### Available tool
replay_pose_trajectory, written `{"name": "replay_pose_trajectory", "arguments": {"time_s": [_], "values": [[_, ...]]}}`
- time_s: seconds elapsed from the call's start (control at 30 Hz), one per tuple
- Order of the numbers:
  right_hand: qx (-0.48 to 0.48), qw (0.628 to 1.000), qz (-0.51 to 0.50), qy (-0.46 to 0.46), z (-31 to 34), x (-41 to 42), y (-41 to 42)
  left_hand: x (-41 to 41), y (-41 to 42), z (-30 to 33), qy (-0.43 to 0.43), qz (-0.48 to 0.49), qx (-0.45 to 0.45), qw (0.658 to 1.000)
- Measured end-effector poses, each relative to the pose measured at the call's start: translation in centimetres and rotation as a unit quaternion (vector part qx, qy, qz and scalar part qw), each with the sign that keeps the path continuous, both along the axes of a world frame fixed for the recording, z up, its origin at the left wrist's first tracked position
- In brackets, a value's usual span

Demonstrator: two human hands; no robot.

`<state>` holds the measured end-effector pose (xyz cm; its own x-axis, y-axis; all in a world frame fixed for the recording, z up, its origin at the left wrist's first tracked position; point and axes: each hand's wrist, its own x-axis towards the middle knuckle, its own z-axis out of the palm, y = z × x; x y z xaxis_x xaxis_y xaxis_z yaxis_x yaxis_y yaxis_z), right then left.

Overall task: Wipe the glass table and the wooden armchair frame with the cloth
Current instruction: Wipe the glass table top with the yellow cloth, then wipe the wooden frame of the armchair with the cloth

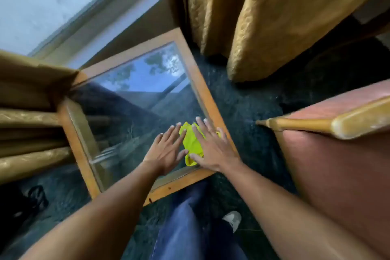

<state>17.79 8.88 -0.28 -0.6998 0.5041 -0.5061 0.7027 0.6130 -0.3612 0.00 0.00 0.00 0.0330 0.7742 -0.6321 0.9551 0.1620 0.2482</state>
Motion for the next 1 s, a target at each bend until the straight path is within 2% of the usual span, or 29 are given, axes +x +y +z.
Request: {"name": "replay_pose_trajectory", "arguments": {"time_s": [0.1, 0.2, 0.43, 0.5, 0.67, 0.73, 0.8, 0.9, 1.0], "values": [[-0.003, 0.999, 0.050, -0.022, -6.7, -0.6, -2.0, 1.1, -1.8, -5.9, 0.016, -0.004, -0.016, 1.000], [0.036, 0.997, 0.067, -0.027, -10.9, 0.0, -2.7, 2.7, -2.2, -9.4, 0.027, -0.025, 0.024, 0.999], [0.123, 0.992, -0.027, 0.005, -12.8, 0.5, -3.6, 5.1, -0.7, -11.1, 0.057, -0.018, 0.060, 0.996], [0.108, 0.994, -0.019, 0.008, -12.5, 0.3, -3.4, 4.9, -0.3, -10.7, 0.054, -0.018, 0.052, 0.997], [0.051, 0.998, -0.030, -0.015, -9.5, 0.4, -0.4, 5.3, 2.9, -8.6, -0.020, 0.010, 0.005, 1.000], [-0.009, 0.998, -0.053, -0.023, -8.1, 0.3, 1.1, 5.4, 4.6, -7.4, -0.035, 0.027, -0.012, 0.999], [-0.038, 0.995, -0.092, -0.022, -5.9, 0.4, 3.4, 5.4, 7.1, -5.6, -0.064, 0.037, 0.010, 0.997], [0.005, 0.986, -0.165, -0.007, -1.6, 1.5, 7.0, 6.3, 11.3, -2.0, -0.137, 0.035, 0.096, 0.985], [0.088, 0.971, -0.218, 0.036, 3.4, 4.6, 11.4, 8.7, 16.4, 2.2, -0.203, 0.024, 0.195, 0.959]]}}
